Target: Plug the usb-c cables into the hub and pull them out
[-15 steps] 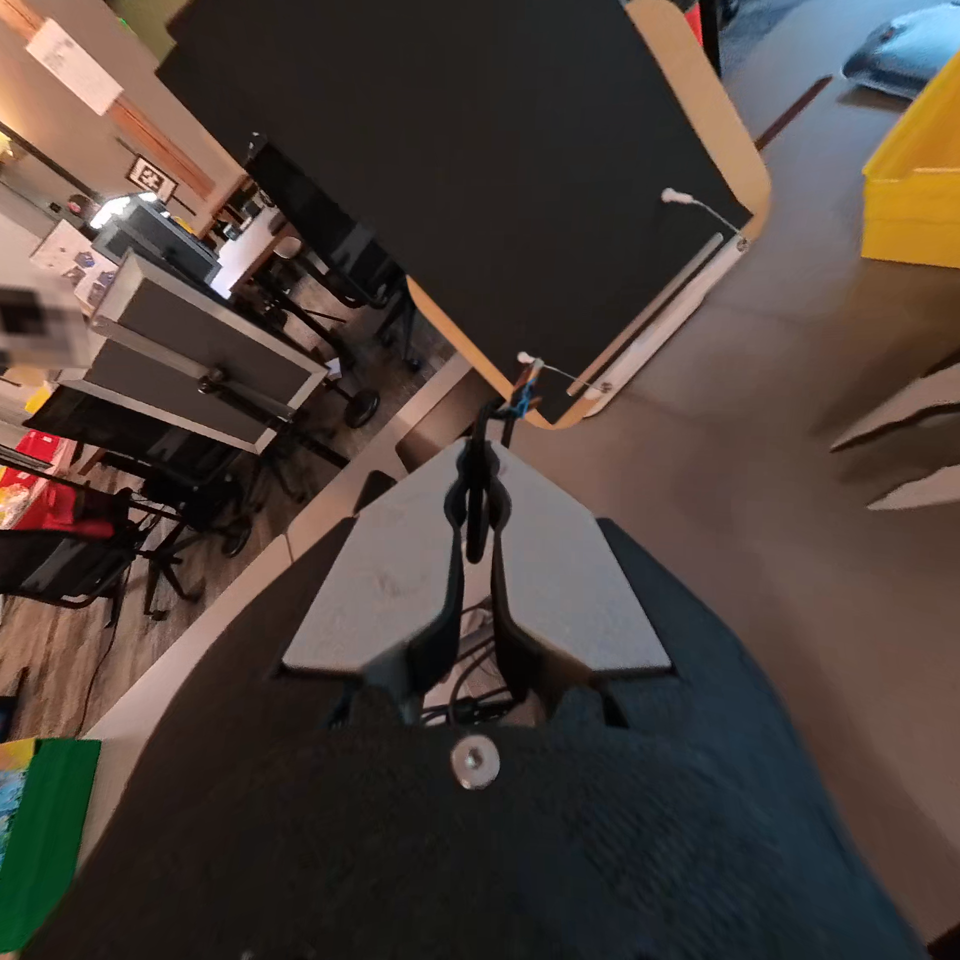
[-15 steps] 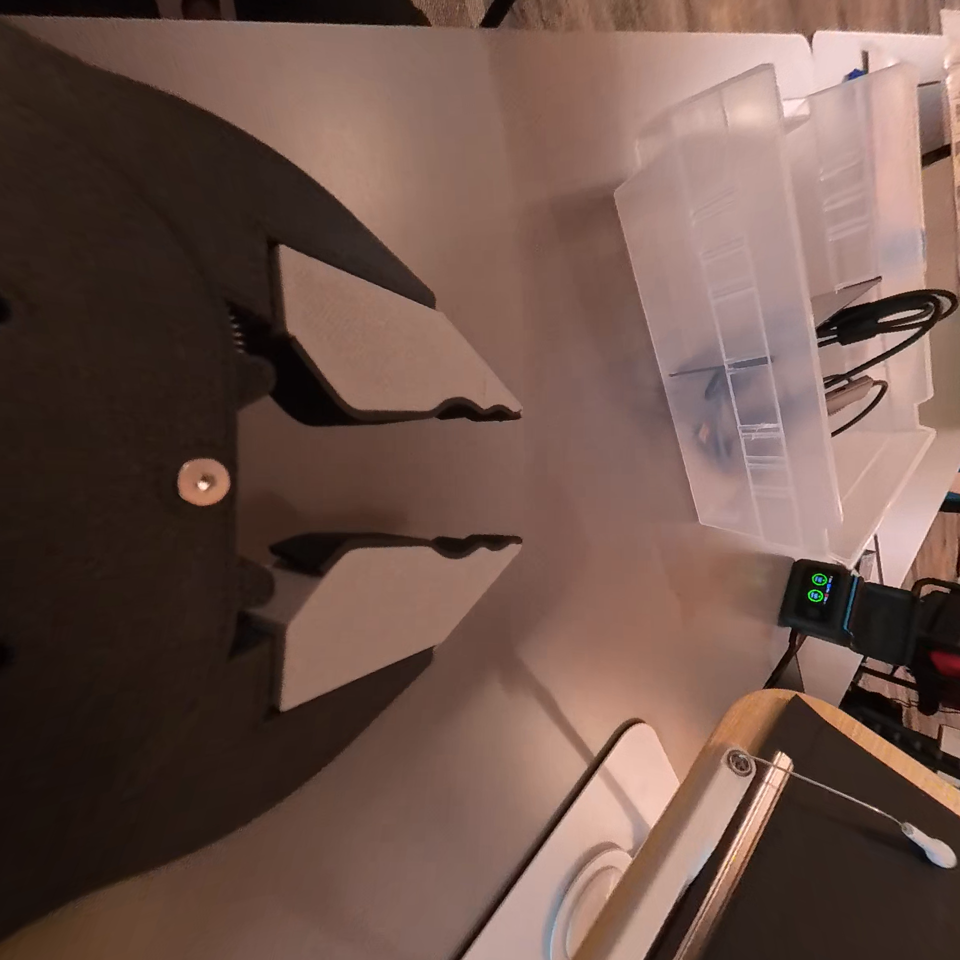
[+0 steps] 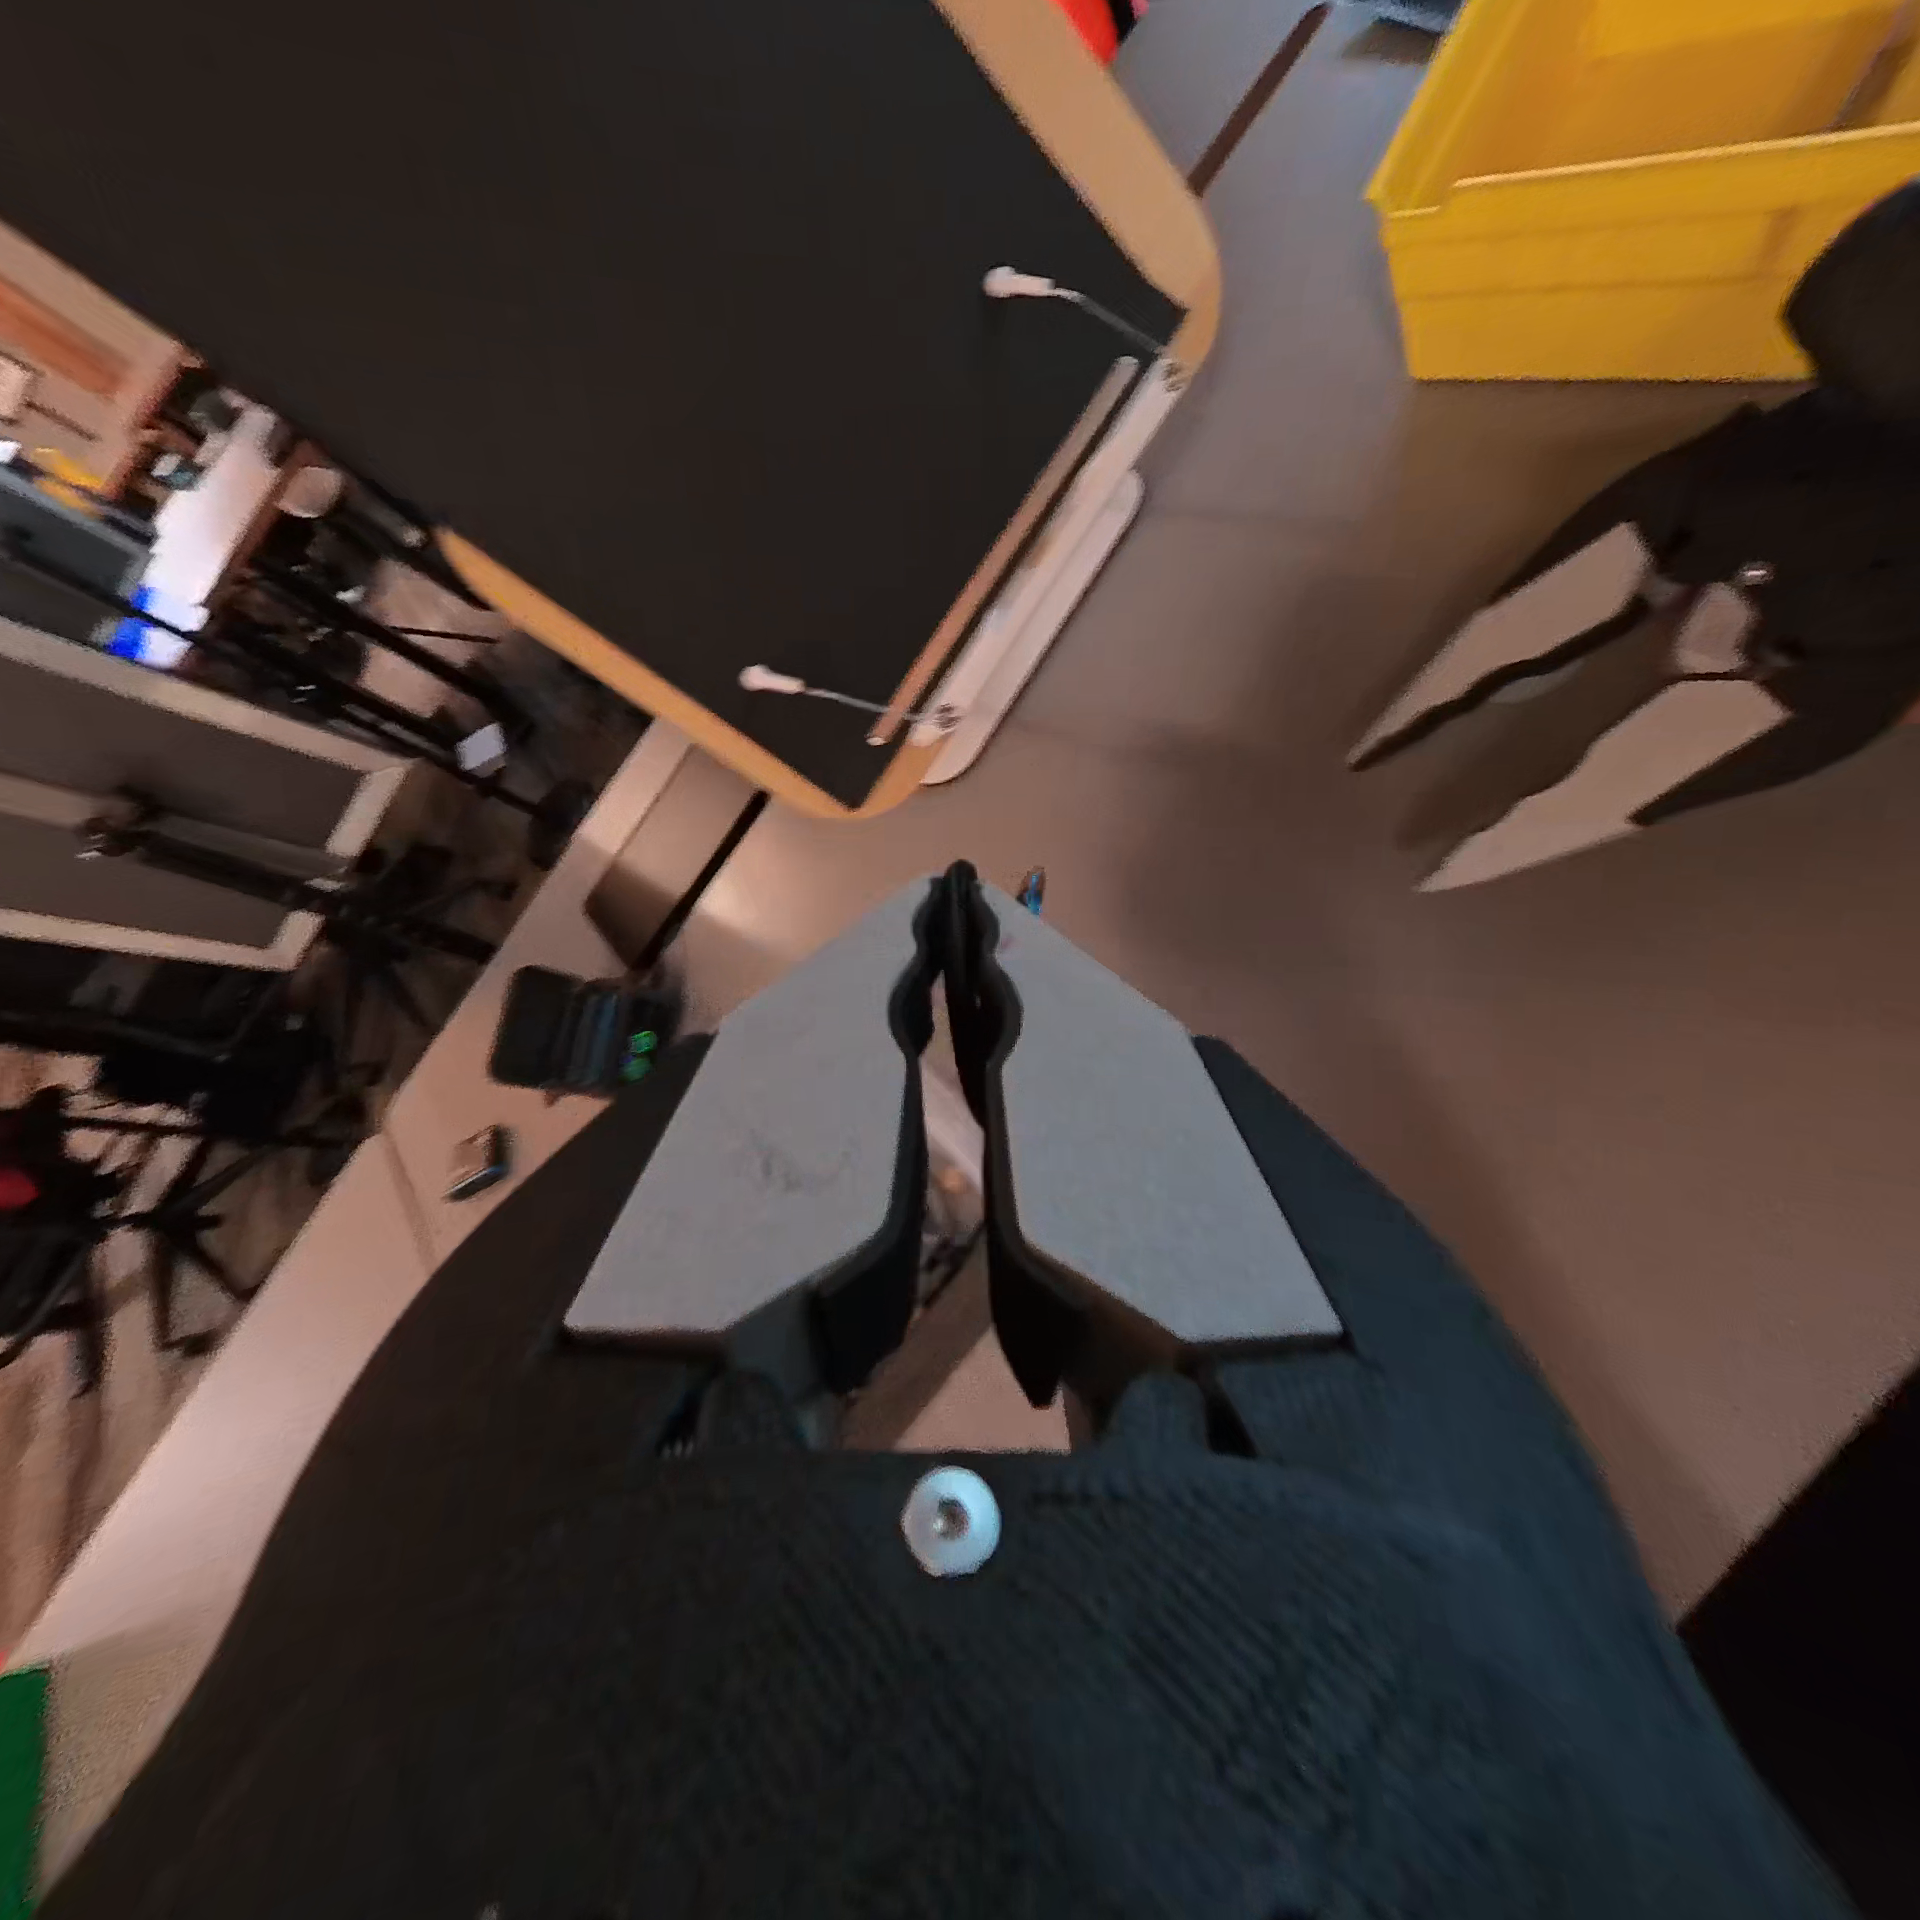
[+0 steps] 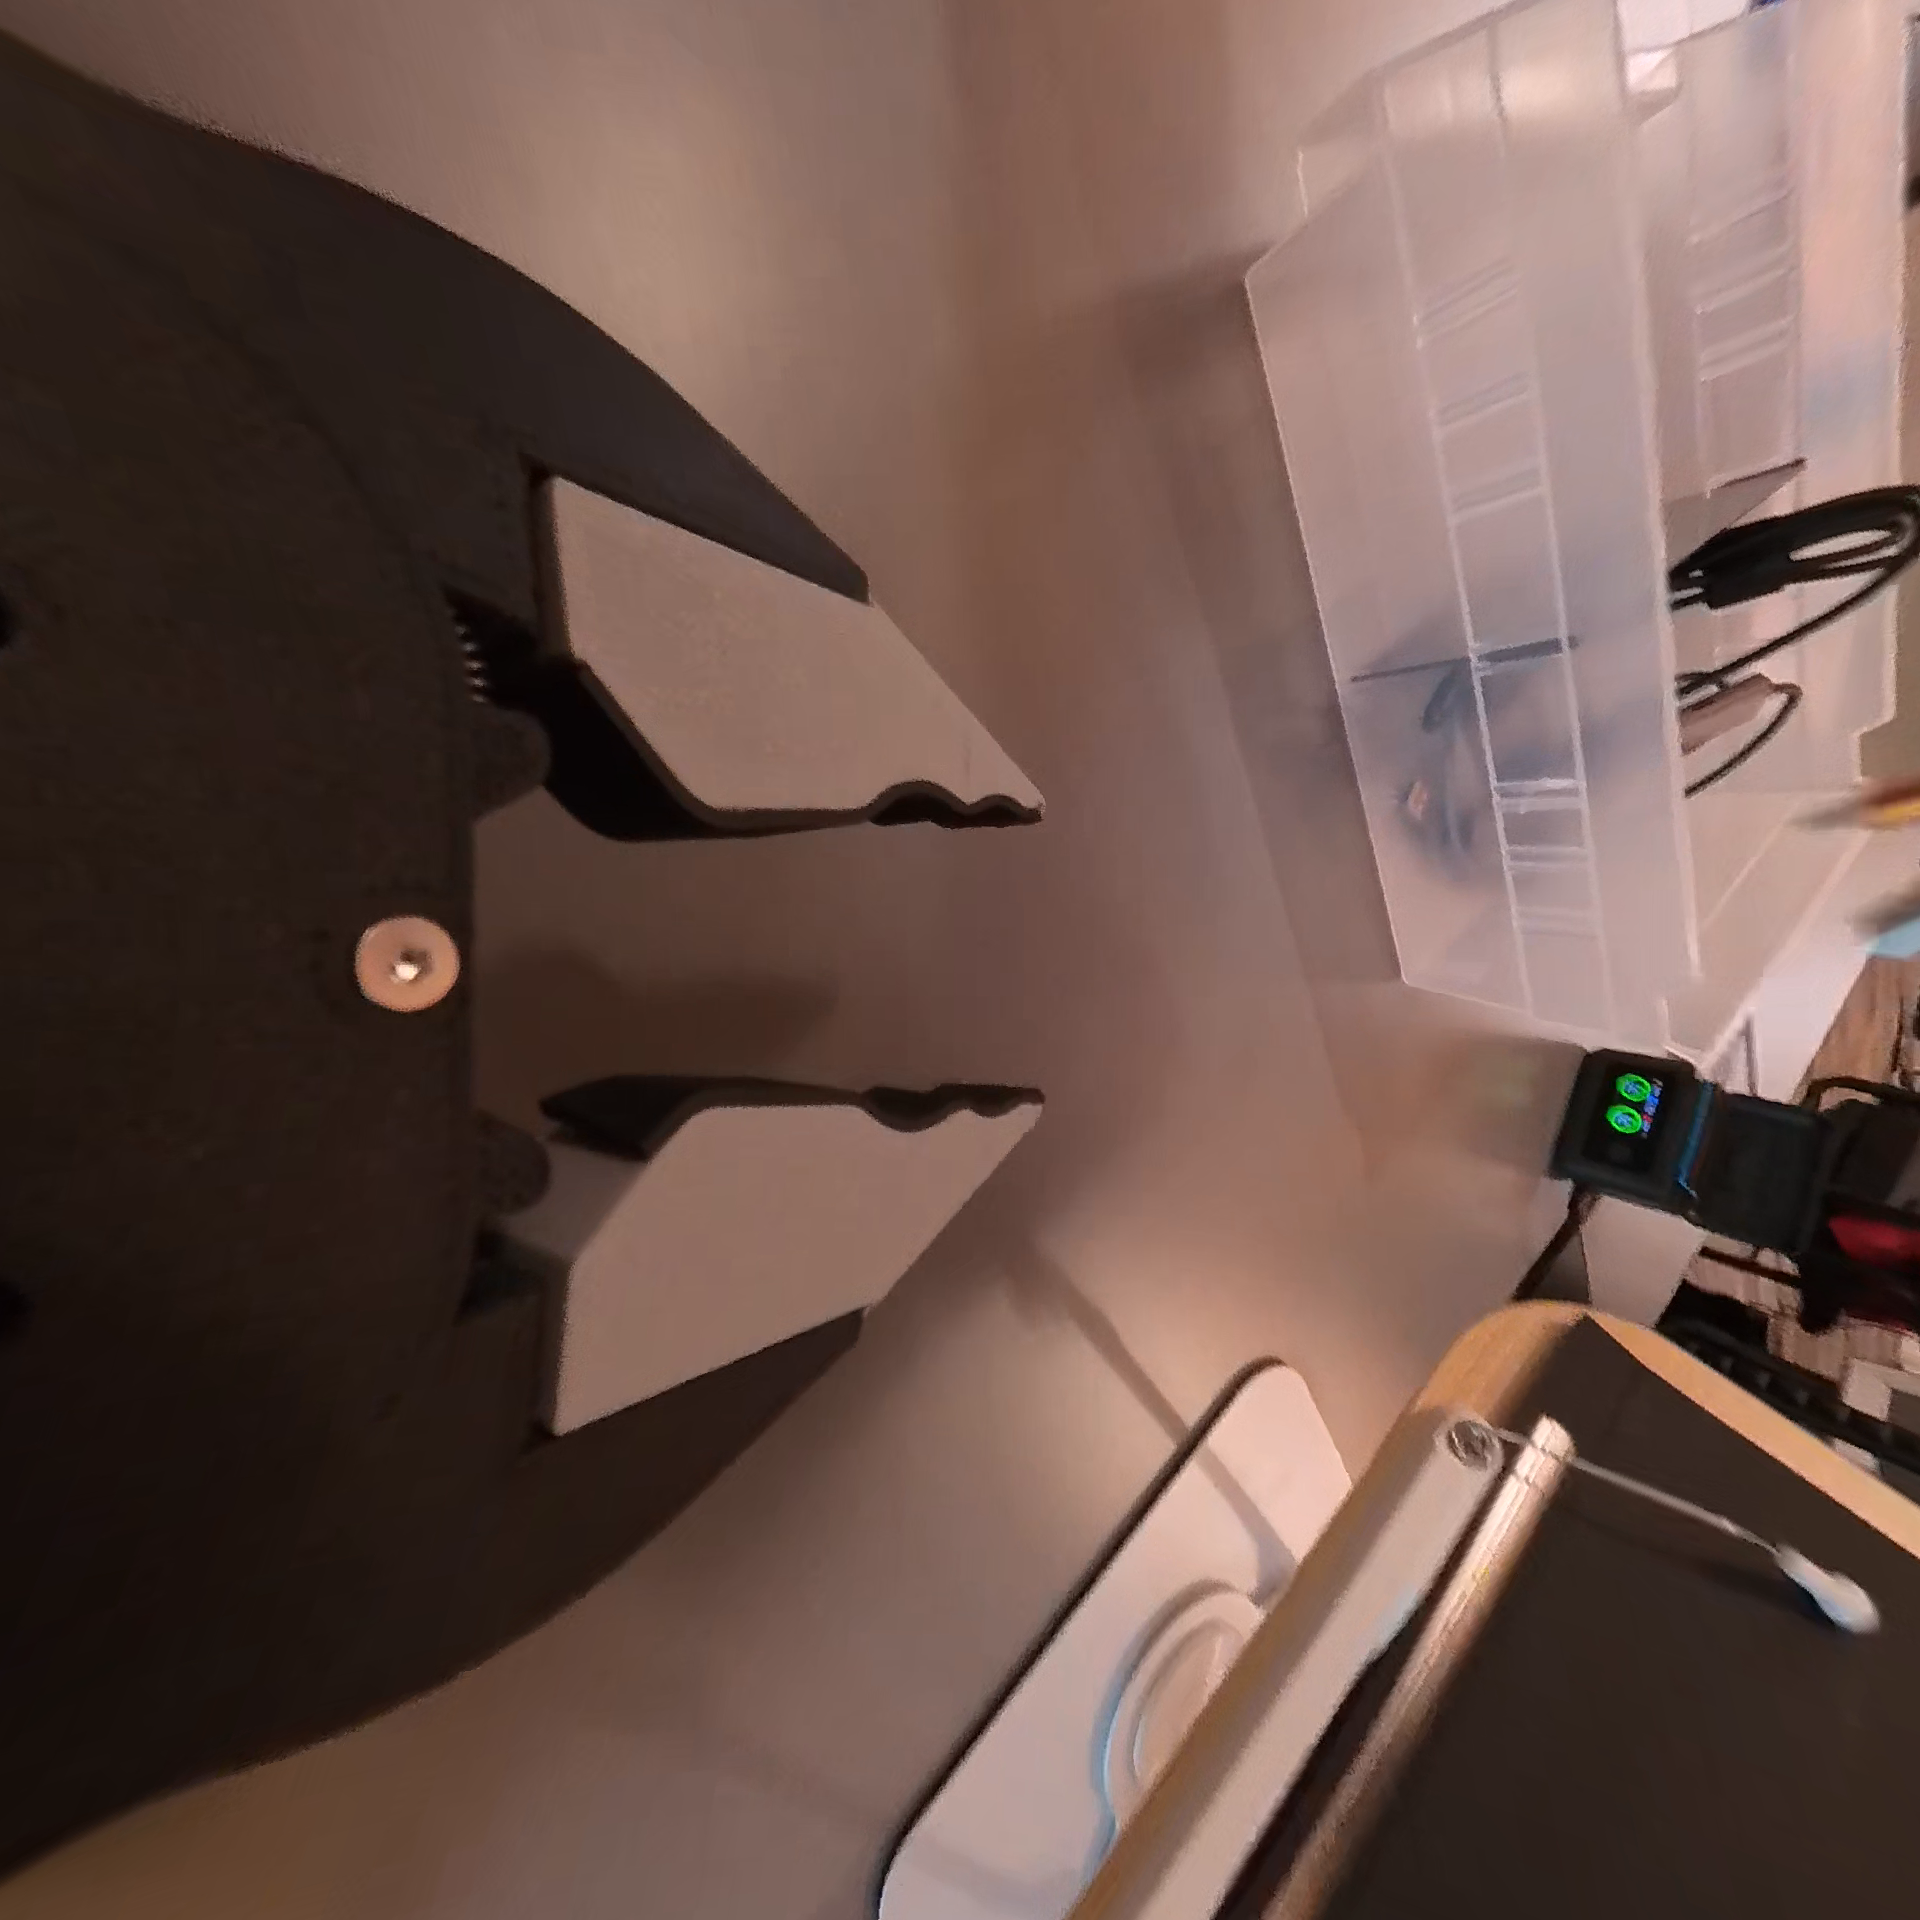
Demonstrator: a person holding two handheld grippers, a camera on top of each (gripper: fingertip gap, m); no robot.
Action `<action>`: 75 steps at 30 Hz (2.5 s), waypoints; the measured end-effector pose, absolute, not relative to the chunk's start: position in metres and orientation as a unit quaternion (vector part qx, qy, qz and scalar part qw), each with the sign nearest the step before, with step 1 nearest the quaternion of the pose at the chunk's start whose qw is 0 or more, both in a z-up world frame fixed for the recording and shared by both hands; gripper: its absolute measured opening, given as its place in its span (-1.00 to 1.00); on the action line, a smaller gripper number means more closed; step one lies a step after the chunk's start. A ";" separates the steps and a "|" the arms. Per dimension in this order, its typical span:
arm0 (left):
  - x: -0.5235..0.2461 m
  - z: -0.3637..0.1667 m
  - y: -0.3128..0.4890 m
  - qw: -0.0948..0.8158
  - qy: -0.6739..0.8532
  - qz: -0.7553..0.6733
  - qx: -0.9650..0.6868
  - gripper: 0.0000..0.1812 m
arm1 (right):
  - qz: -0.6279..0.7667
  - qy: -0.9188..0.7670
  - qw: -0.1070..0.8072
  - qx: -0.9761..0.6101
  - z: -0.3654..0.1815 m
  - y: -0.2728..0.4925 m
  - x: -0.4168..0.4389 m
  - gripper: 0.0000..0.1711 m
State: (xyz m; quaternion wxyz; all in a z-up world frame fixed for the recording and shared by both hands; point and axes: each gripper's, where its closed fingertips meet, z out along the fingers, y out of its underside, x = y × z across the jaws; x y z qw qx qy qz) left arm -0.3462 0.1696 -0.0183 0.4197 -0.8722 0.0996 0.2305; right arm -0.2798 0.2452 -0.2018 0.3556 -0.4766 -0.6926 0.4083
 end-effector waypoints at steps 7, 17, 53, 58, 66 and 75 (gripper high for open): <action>-0.297 -0.102 0.196 0.376 0.129 0.091 -0.913 -0.96 | 0.420 -0.639 0.388 -0.516 -0.185 0.277 -0.277 -0.49; -0.423 -0.116 0.155 0.237 0.125 0.200 -0.942 -0.21 | 0.433 -0.625 0.372 -0.533 -0.181 0.277 -0.274 -0.49; -0.549 -0.165 0.087 0.059 0.160 -0.020 -0.985 -0.78 | 0.411 -0.678 0.316 -0.521 -0.211 0.250 -0.279 -0.51; -0.562 -0.123 0.094 0.149 0.122 0.069 -0.979 -0.78 | 0.407 -0.675 0.328 -0.521 -0.208 0.253 -0.278 -0.52; -0.530 -0.089 0.102 0.204 0.137 0.161 -0.956 -0.78 | 0.398 -0.681 0.324 -0.522 -0.216 0.255 -0.279 -0.50; -0.416 -0.045 0.155 0.280 0.237 0.206 -0.907 -0.78 | 0.405 -0.677 0.342 -0.511 -0.211 0.258 -0.279 -0.45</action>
